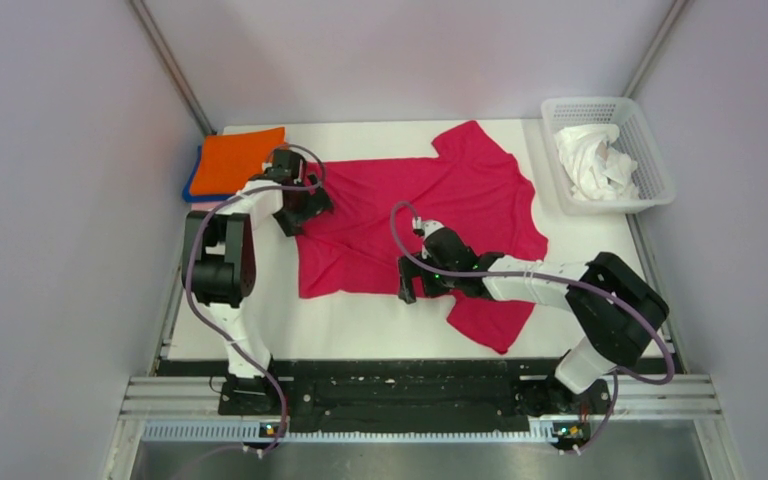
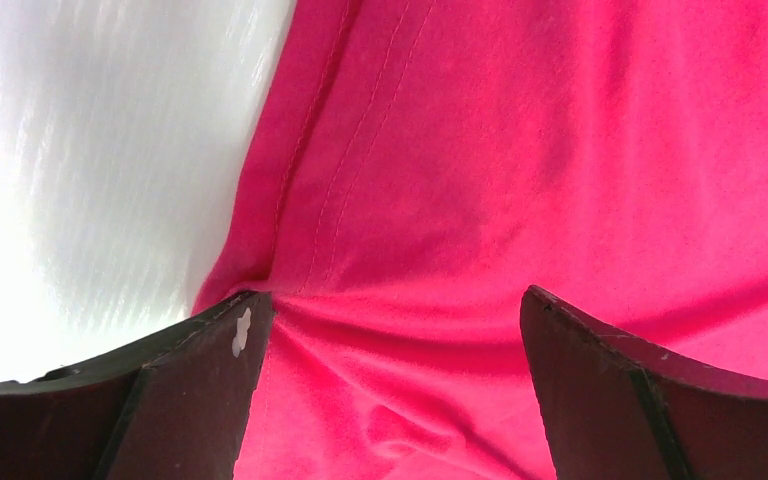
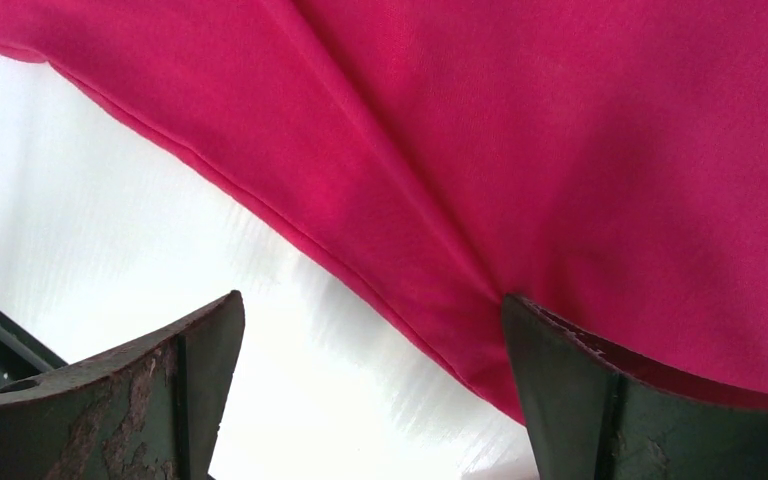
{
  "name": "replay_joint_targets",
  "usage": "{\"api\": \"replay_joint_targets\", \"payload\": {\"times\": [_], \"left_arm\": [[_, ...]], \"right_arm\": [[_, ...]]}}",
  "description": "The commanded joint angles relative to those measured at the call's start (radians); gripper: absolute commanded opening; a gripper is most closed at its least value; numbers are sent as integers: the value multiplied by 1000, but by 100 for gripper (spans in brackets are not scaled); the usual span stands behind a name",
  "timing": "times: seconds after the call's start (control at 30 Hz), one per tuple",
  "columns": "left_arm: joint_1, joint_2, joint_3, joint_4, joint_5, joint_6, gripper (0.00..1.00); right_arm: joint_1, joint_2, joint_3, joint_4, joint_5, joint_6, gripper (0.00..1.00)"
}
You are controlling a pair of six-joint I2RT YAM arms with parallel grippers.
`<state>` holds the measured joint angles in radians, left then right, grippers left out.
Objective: Fold and stack the t-shirts
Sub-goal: Grab the side of the flattened tshirt closest away from the robot with both arms
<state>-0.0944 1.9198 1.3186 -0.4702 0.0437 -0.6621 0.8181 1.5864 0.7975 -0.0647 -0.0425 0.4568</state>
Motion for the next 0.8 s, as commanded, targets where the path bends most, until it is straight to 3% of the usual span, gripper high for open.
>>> {"api": "replay_joint_targets", "payload": {"times": [0.0,0.2,0.37,0.47,0.6,0.77], "left_arm": [[21,47,45,-35,-4,48,98],[0,-89,5,-56,38,77,99],[-13,-319,-124,-139,-85,23,99],[-13,-461,-271,-174,-135,-33,99],[-14,-643,-481,-177,-93,-103,97],[-14,-804,-675,-166,-76,-173,81]], "right_arm": [[6,-9,-35,-96,-4,19,99],[6,-38,80,-49,-49,29,99],[6,-168,92,-19,-13,44,99],[0,-268,46,-99,97,68,99],[-47,-398,-42,-280,192,152,99],[-104,-548,-151,-459,193,203,99]]}}
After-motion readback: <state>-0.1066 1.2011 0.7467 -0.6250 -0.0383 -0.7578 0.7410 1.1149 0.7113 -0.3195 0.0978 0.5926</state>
